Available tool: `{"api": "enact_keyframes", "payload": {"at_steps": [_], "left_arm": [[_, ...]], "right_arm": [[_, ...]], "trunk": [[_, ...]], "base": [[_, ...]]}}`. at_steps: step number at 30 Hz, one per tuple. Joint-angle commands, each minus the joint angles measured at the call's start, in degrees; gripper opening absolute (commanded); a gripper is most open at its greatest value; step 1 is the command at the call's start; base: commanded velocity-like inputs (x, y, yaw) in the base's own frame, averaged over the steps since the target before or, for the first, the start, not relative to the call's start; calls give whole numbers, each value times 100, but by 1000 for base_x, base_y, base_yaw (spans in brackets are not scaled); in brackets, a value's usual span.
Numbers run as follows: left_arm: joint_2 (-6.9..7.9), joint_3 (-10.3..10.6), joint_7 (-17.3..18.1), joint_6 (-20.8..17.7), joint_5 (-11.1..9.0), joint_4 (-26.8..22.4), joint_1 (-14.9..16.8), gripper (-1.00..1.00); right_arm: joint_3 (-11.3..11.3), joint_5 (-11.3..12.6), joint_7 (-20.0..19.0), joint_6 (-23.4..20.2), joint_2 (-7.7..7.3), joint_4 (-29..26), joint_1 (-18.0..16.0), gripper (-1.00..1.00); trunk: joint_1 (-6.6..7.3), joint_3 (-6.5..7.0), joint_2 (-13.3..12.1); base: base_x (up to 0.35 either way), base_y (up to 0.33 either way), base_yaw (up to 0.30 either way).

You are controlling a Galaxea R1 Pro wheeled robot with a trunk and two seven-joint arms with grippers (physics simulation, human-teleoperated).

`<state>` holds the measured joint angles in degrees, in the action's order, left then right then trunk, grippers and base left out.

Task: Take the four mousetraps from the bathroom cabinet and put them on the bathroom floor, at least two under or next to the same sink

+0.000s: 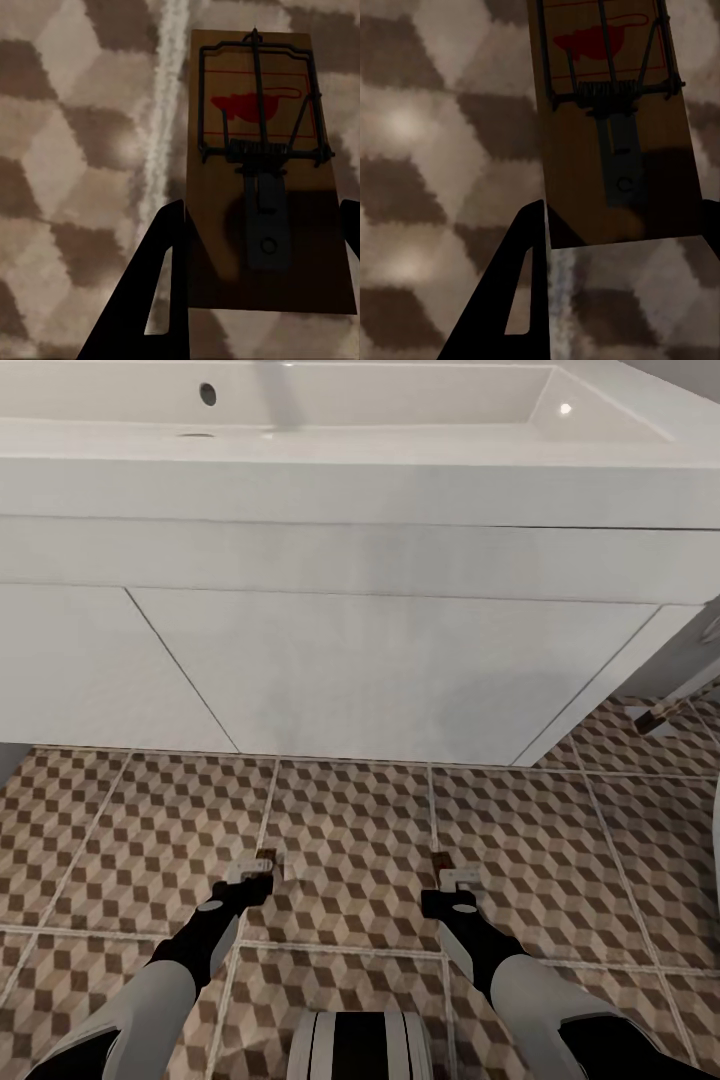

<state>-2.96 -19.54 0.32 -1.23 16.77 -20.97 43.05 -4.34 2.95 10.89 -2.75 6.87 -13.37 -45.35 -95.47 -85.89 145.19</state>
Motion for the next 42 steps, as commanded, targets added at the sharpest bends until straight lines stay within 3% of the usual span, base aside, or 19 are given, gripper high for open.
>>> {"api": "enact_keyframes", "payload": {"at_steps": [1, 20, 28, 42], "left_arm": [[-2, -41, -6, -14, 58, 3, 1, -100], [41, -54, -3, -26, 35, 166, 1, -100], [141, -58, -4, -26, 21, 280, 7, -100], [148, -62, -6, -14, 29, 292, 69, -100]], "right_arm": [[-48, 36, 39, -22, 0, -8, 0, -100], [-39, 22, 67, 89, -68, -28, 0, -100], [-40, 22, 63, 227, -56, -101, 0, -100], [-40, 22, 61, 234, -41, -252, 0, -100]], "trunk": [[1, -3, 1], [1, -3, 1], [1, -3, 1], [1, -3, 1]], "base": [[0, 0, 0], [0, 0, 0], [0, 0, 0], [0, 0, 0]]}}
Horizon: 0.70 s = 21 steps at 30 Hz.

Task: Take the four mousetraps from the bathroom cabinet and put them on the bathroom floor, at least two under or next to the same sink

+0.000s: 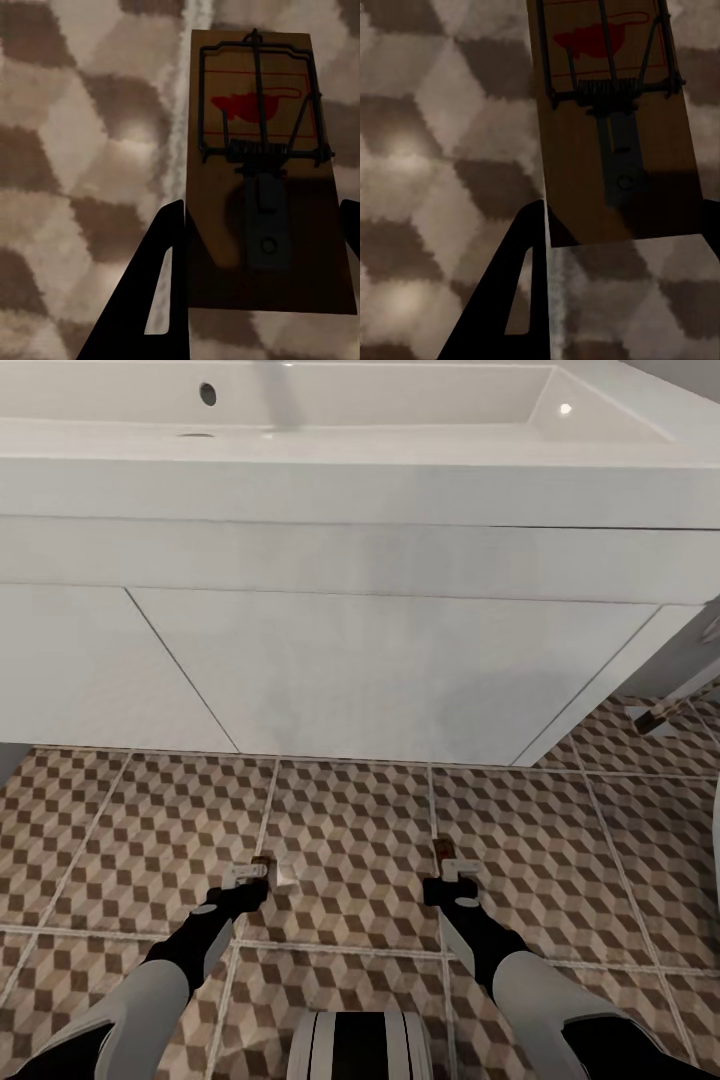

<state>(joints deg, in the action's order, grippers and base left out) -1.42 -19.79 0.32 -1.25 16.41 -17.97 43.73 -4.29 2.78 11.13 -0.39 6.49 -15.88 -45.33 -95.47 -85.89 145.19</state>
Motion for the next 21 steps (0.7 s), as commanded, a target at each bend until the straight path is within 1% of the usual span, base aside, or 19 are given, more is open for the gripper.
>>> {"api": "enact_keyframes", "payload": {"at_steps": [1, 5, 10, 13, 21], "left_arm": [[-6, -38, -5, -12, 67, -9, 2, -100], [-7, -38, -3, 5, 68, -15, 3, -100], [-10, -41, -5, 303, 45, -14, 4, -100], [-9, -42, -5, 395, 41, -14, 4, -100], [-13, -38, -5, 464, 46, -12, 4, -100]], "right_arm": [[-46, 38, 37, -6, -1, -1, -2, -100], [-46, 38, 38, -33, 7, -3, -2, -100], [-46, 38, 36, -59, 10, -4, -2, -100], [-46, 38, 36, -66, 10, -6, -2, -100], [-46, 37, 32, -98, 9, -5, -2, -100]], "trunk": [[1, -3, 1], [1, -3, 1], [1, -3, 1], [1, -3, 1], [1, -3, 1]], "base": [[0, 0, 0], [0, 0, 0], [0, 0, 0], [0, 0, 0], [0, 0, 0]]}}
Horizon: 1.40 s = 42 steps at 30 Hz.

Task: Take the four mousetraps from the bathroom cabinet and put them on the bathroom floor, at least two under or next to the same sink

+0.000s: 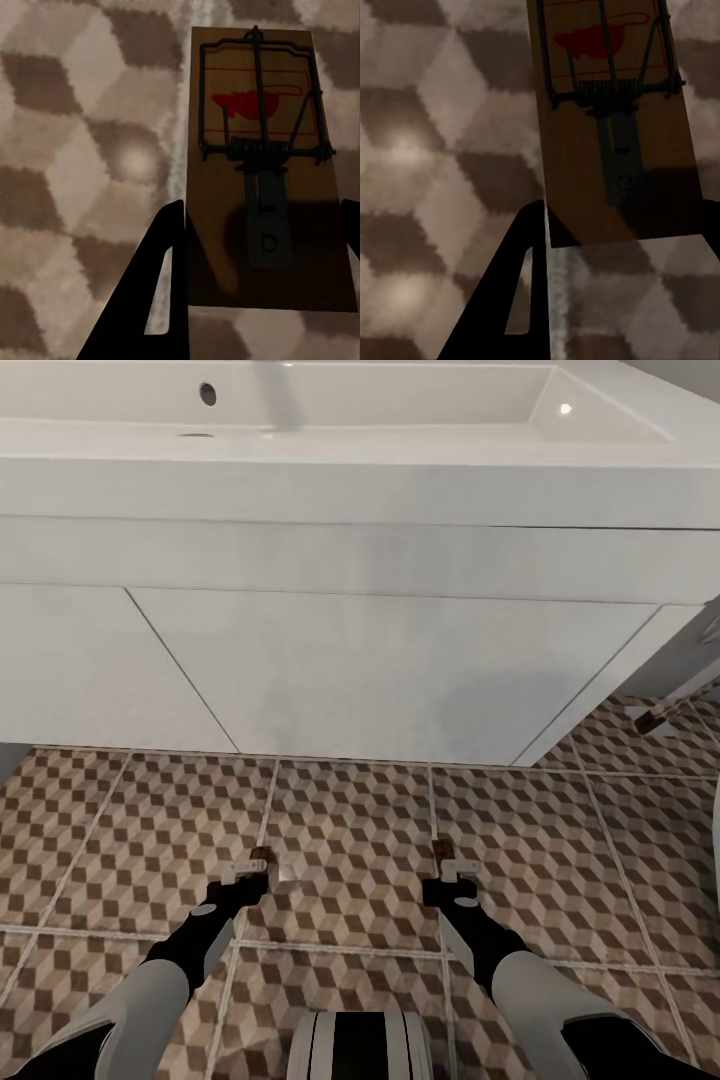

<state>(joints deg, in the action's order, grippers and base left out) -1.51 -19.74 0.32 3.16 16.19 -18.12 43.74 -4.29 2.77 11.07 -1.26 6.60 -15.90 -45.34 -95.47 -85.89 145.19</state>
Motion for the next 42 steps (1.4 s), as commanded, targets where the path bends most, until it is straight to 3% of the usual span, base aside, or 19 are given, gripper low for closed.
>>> {"api": "enact_keyframes", "payload": {"at_steps": [1, 11, 20, 42], "left_arm": [[-4, -42, -6, 26, 75, 5, 3, -100], [-15, -22, -20, 37, 145, 10, 3, -100], [-25, -11, -341, 270, 172, 18, 3, -100], [-58, -13, -375, 309, 181, 42, 3, -100]], "right_arm": [[-46, 35, 37, -12, -2, -2, -1, -100], [-46, 7, 32, -14, 7, -6, -1, -100], [-46, -2, 22, -8, 8, -3, -1, -100], [-75, -13, 13, 8, 18, -4, -1, -100]], "trunk": [[1, -3, 1], [1, -3, 1], [1, -3, 1], [1, -3, 1]], "base": [[0, 0, 0], [0, 0, 0], [178, 72, 0], [73, 11, 0]]}}
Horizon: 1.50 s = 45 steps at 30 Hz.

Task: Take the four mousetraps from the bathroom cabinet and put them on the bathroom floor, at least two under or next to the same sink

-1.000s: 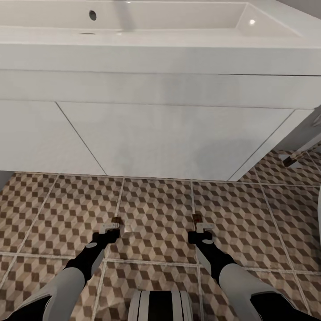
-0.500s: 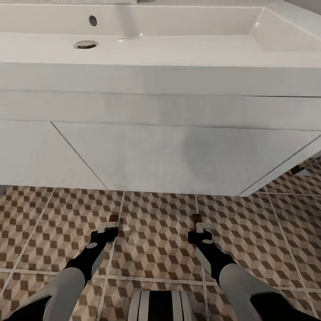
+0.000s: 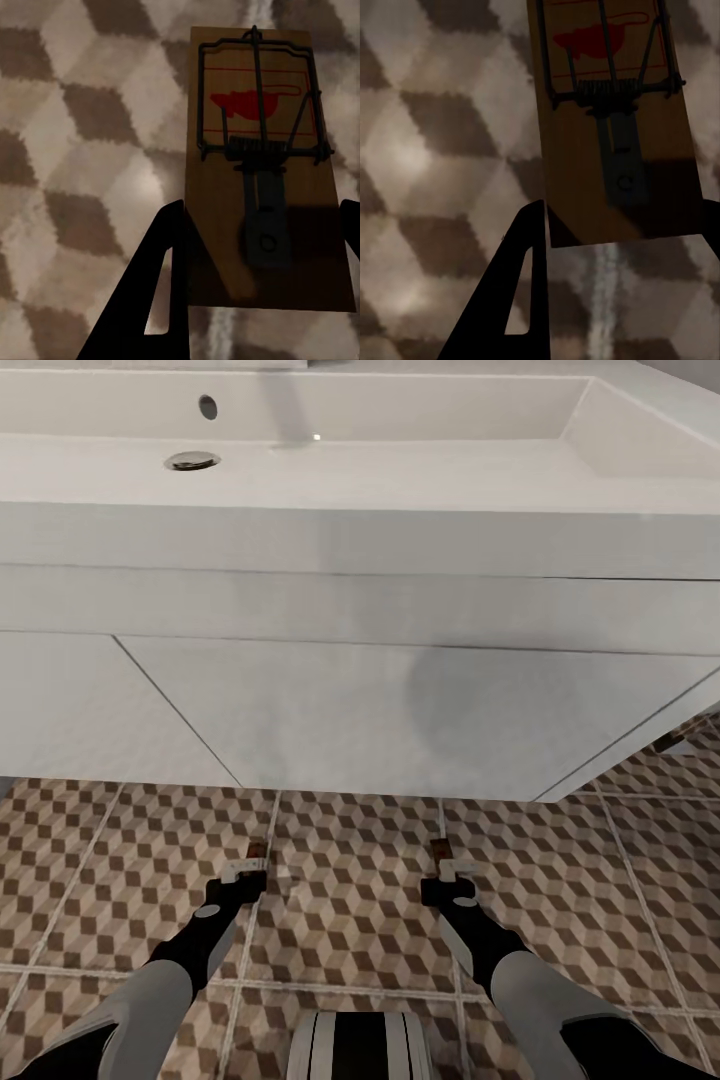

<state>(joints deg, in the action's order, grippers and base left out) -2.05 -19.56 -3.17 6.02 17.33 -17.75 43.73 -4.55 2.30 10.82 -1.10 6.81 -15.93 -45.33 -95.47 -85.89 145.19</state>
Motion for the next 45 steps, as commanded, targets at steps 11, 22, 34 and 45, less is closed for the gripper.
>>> {"api": "enact_keyframes", "payload": {"at_steps": [11, 22, 34, 45], "left_arm": [[-84, -21, -26, 22, 77, 8, 3, -100], [-127, -21, -26, 22, 79, 8, 3, -100], [-124, -21, -26, 22, 86, 1, 3, -100], [-124, -21, -26, 22, 86, -1, 2, -100]], "right_arm": [[-25, 68, 48, 37, -56, 0, -2, -100], [-21, 75, 55, 12, -234, 0, -2, -100], [-21, 78, 53, -31, -218, -24, -2, -100], [-19, 94, 69, -31, -218, -41, -2, -100]], "trunk": [[1, -3, 1], [1, -3, 1], [1, -3, 1], [1, -3, 1]], "base": [[0, 0, 0], [0, 0, 0], [0, 0, -50], [0, 0, -32]]}}
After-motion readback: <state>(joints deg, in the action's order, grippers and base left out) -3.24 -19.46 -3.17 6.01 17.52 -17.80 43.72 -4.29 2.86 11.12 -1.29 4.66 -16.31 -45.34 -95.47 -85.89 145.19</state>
